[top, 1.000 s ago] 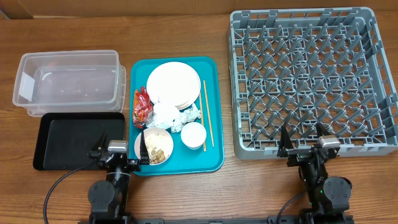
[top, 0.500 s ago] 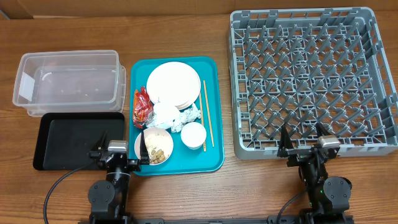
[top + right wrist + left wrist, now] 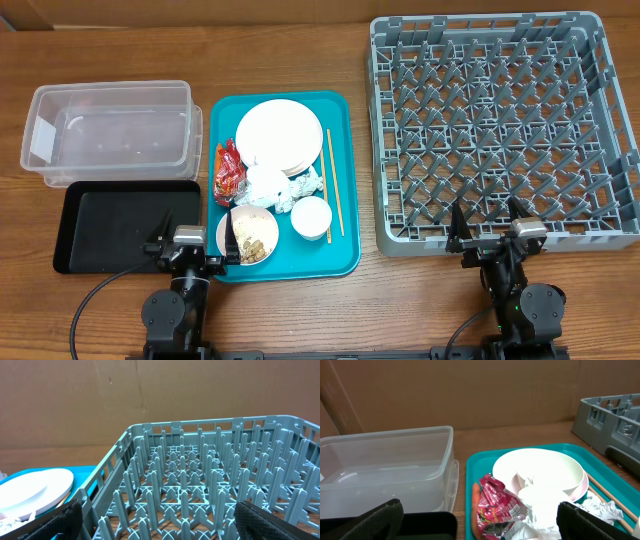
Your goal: Sort waste into correct bins and load items into the dishwasher
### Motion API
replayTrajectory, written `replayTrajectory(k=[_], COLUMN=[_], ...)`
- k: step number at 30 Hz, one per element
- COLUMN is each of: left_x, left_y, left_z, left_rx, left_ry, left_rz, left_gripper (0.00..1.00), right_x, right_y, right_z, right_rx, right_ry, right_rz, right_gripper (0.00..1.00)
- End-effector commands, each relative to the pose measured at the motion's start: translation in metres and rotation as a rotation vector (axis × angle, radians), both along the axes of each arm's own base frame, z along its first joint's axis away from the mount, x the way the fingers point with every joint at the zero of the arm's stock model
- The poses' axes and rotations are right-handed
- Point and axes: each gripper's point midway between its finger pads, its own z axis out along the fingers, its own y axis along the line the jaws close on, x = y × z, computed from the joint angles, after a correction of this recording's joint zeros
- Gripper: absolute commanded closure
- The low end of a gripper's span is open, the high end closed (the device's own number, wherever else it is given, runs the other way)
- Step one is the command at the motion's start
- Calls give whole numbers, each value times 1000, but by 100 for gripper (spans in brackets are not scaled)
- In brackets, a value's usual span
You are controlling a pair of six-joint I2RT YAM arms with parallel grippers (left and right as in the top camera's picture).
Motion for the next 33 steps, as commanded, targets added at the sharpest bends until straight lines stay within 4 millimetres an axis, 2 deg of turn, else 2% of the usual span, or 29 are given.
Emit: replayTrajectory(k=[1, 30, 33], left_x=[0, 0, 0], left_y=[-3, -3, -3], left_z=[0, 0, 8], left_rx=[18, 18, 29], left_ry=[-7, -7, -38], left_rz=[-19, -19, -19], left_gripper=[0, 0, 0], right_x=[0, 0, 0], right_y=[-1, -1, -1], right_z=[-1, -1, -1], right_rx=[-2, -2, -2], right_ry=[-6, -6, -6], right_rz=[-5, -5, -5], right_gripper=[0, 0, 0])
